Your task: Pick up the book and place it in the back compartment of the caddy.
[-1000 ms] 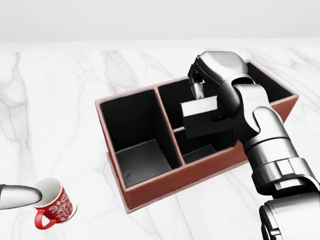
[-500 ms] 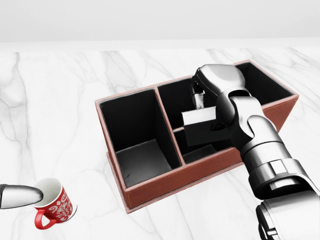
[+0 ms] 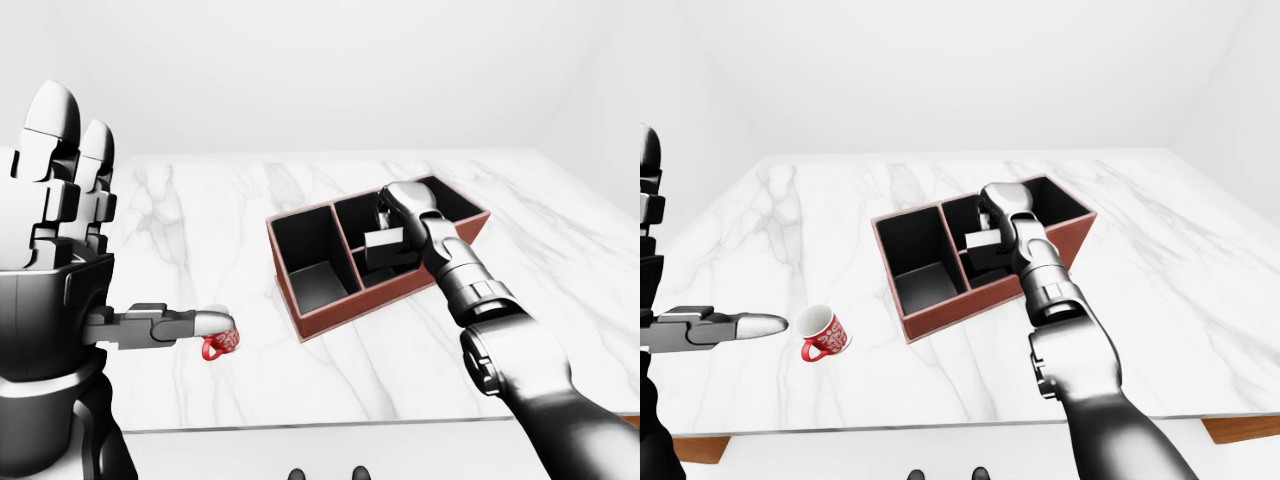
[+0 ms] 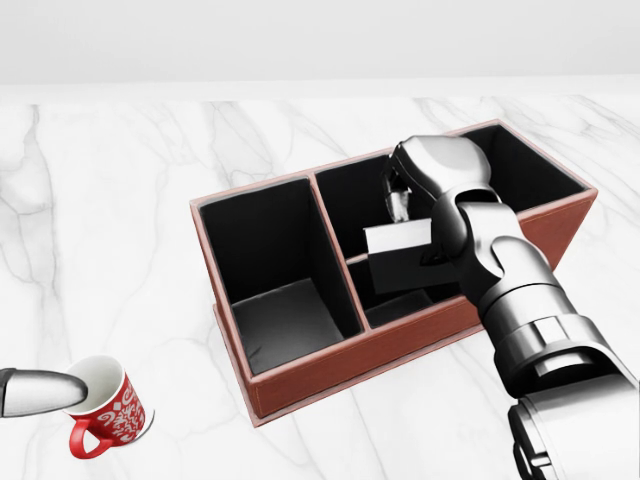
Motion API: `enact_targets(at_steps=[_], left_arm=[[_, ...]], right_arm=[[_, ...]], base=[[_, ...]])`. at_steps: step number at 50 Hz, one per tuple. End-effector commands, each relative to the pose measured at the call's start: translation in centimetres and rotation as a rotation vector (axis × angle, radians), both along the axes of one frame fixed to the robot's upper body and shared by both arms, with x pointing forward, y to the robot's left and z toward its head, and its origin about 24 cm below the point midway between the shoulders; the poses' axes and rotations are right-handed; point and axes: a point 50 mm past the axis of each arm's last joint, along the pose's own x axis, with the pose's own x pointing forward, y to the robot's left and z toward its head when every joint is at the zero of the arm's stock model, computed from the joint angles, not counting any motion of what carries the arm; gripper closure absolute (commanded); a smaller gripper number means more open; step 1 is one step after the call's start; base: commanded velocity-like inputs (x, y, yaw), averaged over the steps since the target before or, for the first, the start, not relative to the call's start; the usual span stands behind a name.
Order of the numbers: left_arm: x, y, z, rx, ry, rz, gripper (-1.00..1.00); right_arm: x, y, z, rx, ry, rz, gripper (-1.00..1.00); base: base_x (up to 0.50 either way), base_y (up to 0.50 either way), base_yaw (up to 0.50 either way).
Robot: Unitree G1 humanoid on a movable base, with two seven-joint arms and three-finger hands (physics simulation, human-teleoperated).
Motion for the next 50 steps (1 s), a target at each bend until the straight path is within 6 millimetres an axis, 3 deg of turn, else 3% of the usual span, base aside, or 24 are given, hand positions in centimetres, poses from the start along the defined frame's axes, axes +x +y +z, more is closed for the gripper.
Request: enact_targets(at_steps=[1,20,50], left_arm=[[0.1,0.0,-0.1,-0.002,0.005,0.000,-0.95],[0.0,0.0,0.1,0.003,-0.004,-0.001,-0.95],[0.1,-0.2,0.0,0.001,0.002,-0.006,-0.95]], right_arm=[[0.1,0.0,0.4,0.018,-0.040,-0.014,1.00],[-0.2,0.4,-1.6,0.094,0.054,-0.018,1.00],[-0.2,1.4,-1.7,0.104,-0.027,-0.025,1.00]], base=[[0.00,0.00,0.00],[0.00,0.00,0.00],[0.00,0.00,0.00]])
